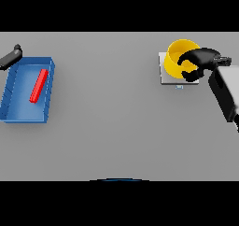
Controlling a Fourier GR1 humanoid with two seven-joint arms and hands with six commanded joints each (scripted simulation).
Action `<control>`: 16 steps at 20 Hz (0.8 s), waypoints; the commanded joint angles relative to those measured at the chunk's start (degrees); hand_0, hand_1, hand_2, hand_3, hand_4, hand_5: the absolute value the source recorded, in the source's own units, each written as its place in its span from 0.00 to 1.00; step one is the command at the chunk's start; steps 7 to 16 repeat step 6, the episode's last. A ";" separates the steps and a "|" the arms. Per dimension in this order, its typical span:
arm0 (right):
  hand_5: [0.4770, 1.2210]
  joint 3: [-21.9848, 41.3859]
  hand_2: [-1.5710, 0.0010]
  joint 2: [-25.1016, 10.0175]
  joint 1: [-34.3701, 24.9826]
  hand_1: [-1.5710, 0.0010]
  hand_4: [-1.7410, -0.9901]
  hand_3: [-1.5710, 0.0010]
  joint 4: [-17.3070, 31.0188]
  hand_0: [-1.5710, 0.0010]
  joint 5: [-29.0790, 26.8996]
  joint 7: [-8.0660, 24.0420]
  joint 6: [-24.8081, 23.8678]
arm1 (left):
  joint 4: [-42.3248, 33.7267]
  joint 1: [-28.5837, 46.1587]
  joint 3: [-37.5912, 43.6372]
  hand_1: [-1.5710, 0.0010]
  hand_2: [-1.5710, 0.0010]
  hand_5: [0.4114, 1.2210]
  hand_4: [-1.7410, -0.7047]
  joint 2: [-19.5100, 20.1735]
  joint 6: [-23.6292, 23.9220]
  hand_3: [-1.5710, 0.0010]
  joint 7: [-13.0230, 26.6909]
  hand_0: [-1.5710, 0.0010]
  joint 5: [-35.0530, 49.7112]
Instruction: Pick up the red beaker and tilt it to pour out 1 green nut into yellow bowl. Pick up the yellow bowl and place it on the metallic measuring scale.
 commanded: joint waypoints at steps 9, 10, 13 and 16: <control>0.43 0.58 0.96 -0.79 0.15 0.98 0.44 0.83 -0.01 0.97 0.46 -1.00 0.56 | -1.07 0.36 -0.10 1.00 1.00 0.44 0.86 0.70 0.41 1.00 1.09 1.00 -0.07; 0.43 0.58 0.96 -0.79 0.15 0.98 0.44 0.83 -0.01 0.97 0.46 -1.00 0.56 | -1.07 0.36 -0.10 1.00 1.00 0.44 0.86 0.70 0.41 1.00 1.09 1.00 -0.07; 0.43 0.58 0.96 -0.79 0.15 0.98 0.44 0.83 -0.01 0.97 0.46 -1.00 0.56 | -1.07 0.36 -0.10 1.00 1.00 0.44 0.86 0.70 0.41 1.00 1.09 1.00 -0.07; 0.43 0.58 0.96 -0.79 0.15 0.98 0.44 0.83 -0.01 0.97 0.46 -1.00 0.56 | -1.07 0.36 -0.10 1.00 1.00 0.44 0.86 0.70 0.41 1.00 1.09 1.00 -0.07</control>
